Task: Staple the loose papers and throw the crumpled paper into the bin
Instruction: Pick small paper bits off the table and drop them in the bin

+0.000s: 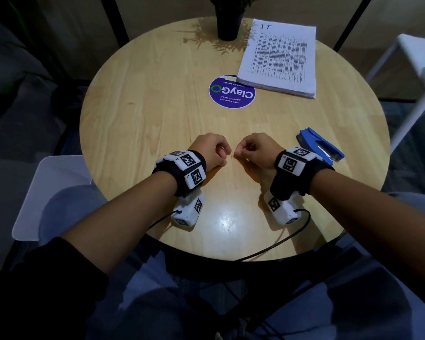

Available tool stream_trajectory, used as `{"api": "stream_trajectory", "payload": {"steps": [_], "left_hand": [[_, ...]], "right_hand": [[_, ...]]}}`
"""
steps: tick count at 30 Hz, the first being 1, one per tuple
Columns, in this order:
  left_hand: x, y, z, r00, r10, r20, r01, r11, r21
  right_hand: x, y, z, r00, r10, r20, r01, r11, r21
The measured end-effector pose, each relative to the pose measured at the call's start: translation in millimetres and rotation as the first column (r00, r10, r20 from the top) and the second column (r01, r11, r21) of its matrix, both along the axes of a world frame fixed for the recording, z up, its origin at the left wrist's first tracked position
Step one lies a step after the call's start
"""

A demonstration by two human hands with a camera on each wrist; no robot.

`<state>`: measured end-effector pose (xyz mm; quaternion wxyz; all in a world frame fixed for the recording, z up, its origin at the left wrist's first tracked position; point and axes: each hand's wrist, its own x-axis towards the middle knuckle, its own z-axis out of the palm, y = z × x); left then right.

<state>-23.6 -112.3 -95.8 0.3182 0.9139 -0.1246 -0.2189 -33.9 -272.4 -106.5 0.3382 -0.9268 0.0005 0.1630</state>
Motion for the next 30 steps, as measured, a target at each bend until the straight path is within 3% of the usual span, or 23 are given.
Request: {"api": "stream_trajectory", "payload": {"steps": [6,10,13,16,19,22,30], "left_hand": [[11.8,-4.8,8.4,0.974,-0.196,0.112,0.178,0.972,0.151],[21.7,-9.3,17.2,0.850,-0.510,0.129,0.434,0.818,0.377],[26.0,-9.1,19.4,0.777,-0.618,0.118,0.524,0.739,0.424],[29.9,-4.1,16.2,0.758,-0.633,0.156,0.533,0.739,0.412],[30.8,-1.9,12.3,0.794,-0.582,0.175,0.500,0.789,0.356],[29.1,-6.0,12.0,0.801,-0.575,0.169,0.486,0.788,0.377],[16.2,-11.3,1.6,0.771,-0.615,0.166,0.465,0.721,0.514]], "right_hand": [[-2.9,-17.0,3.6,0.976,-0.147,-0.163,0.188,0.944,0.273],[-4.8,-20.8,3.3,0.968,-0.172,-0.181,0.221,0.926,0.305],[-5.8,-20.3,3.5,0.961,-0.194,-0.196,0.252,0.905,0.342],[-8.5,-18.1,4.2,0.946,-0.236,-0.222,0.312,0.848,0.429],[-11.3,-16.5,6.0,0.940,-0.247,-0.234,0.334,0.805,0.490],[-11.9,-17.0,5.7,0.937,-0.253,-0.242,0.344,0.795,0.500],[-9.7,-17.5,3.1,0.951,-0.243,-0.193,0.301,0.872,0.386]]}}
